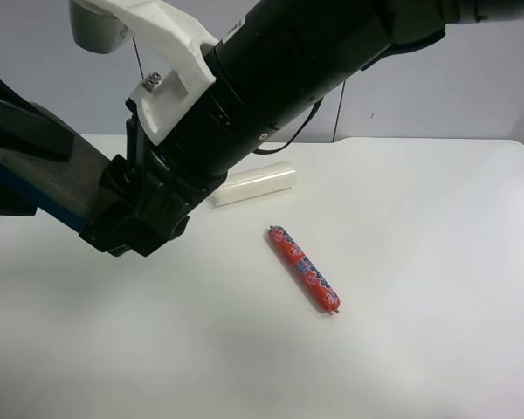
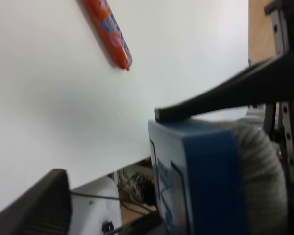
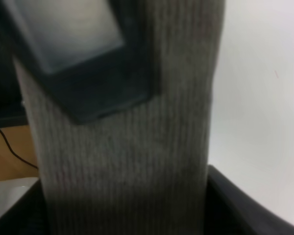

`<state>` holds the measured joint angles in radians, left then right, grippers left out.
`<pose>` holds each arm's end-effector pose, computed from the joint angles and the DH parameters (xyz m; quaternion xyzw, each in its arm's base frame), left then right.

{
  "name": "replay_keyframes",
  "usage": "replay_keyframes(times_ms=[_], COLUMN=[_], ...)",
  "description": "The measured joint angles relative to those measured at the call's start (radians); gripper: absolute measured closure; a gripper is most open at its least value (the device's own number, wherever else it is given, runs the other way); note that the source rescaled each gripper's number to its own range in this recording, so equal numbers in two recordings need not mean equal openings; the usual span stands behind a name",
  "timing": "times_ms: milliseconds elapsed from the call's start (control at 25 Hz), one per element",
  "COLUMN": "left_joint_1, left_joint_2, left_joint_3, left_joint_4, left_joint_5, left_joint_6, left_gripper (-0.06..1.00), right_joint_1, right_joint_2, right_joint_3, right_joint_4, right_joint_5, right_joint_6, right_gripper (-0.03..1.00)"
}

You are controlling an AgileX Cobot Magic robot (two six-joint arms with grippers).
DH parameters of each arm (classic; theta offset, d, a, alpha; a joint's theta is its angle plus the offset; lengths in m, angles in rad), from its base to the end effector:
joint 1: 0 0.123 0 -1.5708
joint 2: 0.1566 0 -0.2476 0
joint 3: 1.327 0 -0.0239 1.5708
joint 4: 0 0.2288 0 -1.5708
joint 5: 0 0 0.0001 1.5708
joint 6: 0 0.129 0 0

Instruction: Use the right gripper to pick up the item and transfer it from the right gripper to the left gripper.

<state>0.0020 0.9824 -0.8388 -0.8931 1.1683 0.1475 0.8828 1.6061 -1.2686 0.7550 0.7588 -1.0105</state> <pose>0.1725 -0.0921 0.2817 -0.0334 0.8933 -0.4078 0.1863 0.1748 0.3086 0.2467 -0.6157 0.6735 0.3007 0.2774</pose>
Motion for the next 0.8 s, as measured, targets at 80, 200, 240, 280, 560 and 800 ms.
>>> replay_keyframes(times_ms=[80,200,240,280,560,800], left_joint_1=[-0.001,-0.003,-0.003,-0.003,-0.004,-0.004], left_joint_2=[0.0,0.0,0.0,0.0,0.0,0.001], left_joint_3=[0.0,-0.003,-0.003,-0.003,-0.003,-0.003], left_joint_4=[-0.014,-0.021,-0.022,-0.022,-0.016,-0.012], left_joint_5=[-0.011,-0.02,-0.022,-0.022,-0.047,-0.054], left_joint_6=[0.001,0.0,0.0,0.0,0.004,0.007], left_gripper=[0.7,0.93,0.91,0.91,0.91,0.91], right_joint_1=[0.0,0.0,0.0,0.0,0.0,0.0], right_joint_2=[0.0,0.0,0.0,0.0,0.0,0.0], right_joint_3=[0.0,0.0,0.0,0.0,0.0,0.0], right_joint_4=[0.0,-0.009,-0.009,-0.009,0.005,-0.015], right_joint_5=[-0.001,-0.006,-0.007,-0.008,-0.024,-0.026], right_joint_6=[0.0,0.0,0.0,0.0,0.063,0.132], right_gripper=[0.97,0.97,0.97,0.97,0.58,0.01])
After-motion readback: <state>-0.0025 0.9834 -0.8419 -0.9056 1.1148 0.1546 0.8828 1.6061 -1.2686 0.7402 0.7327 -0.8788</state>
